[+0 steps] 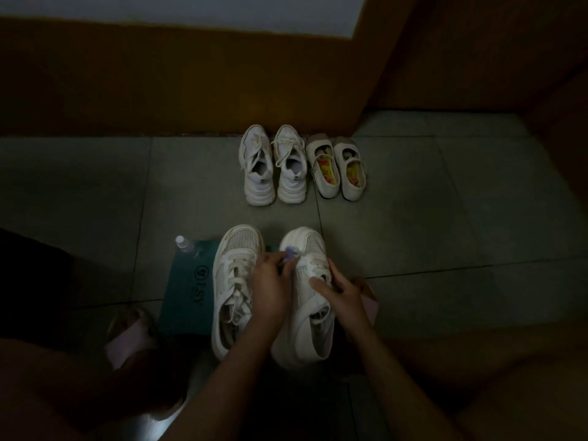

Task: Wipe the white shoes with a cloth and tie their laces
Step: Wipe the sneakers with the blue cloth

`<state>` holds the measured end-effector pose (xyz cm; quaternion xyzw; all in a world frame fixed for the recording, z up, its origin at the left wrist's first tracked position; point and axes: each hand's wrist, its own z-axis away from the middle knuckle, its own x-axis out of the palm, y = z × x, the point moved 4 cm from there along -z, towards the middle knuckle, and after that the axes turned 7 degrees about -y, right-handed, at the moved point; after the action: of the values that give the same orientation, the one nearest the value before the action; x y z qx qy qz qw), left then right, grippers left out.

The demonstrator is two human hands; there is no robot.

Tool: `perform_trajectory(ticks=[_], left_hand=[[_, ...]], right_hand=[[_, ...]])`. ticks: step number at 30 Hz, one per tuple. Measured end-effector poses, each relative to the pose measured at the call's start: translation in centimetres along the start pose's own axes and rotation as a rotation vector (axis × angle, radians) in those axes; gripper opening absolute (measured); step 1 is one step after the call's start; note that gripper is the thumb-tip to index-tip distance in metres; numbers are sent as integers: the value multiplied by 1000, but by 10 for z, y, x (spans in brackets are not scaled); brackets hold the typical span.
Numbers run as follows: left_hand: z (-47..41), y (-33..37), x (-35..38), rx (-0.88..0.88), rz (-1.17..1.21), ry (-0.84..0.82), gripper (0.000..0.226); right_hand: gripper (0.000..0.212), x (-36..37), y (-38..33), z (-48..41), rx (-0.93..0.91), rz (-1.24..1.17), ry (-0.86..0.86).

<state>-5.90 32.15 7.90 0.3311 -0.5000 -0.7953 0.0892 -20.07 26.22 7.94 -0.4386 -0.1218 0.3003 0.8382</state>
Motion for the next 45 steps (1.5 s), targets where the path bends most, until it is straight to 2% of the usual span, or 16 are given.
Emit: perform_trajectory(ticks=[8, 18, 29, 38, 45], left_hand=[[35, -10, 0, -47, 199, -32, 14], [77, -20, 0, -120, -11, -2, 20], [113, -35, 1, -213, 227, -84, 14], [128, -35, 0, -121, 46, -179, 16], [138, -30, -7, -205, 199, -260, 9]], right_hand=[[63, 2, 6, -3, 16, -79, 22], [64, 6, 4, -3, -6, -64, 44], [67, 10, 9, -7, -25, -17, 41], [66, 15, 5, -6, -39, -3, 56], [68, 16, 5, -5, -23, 13, 61]])
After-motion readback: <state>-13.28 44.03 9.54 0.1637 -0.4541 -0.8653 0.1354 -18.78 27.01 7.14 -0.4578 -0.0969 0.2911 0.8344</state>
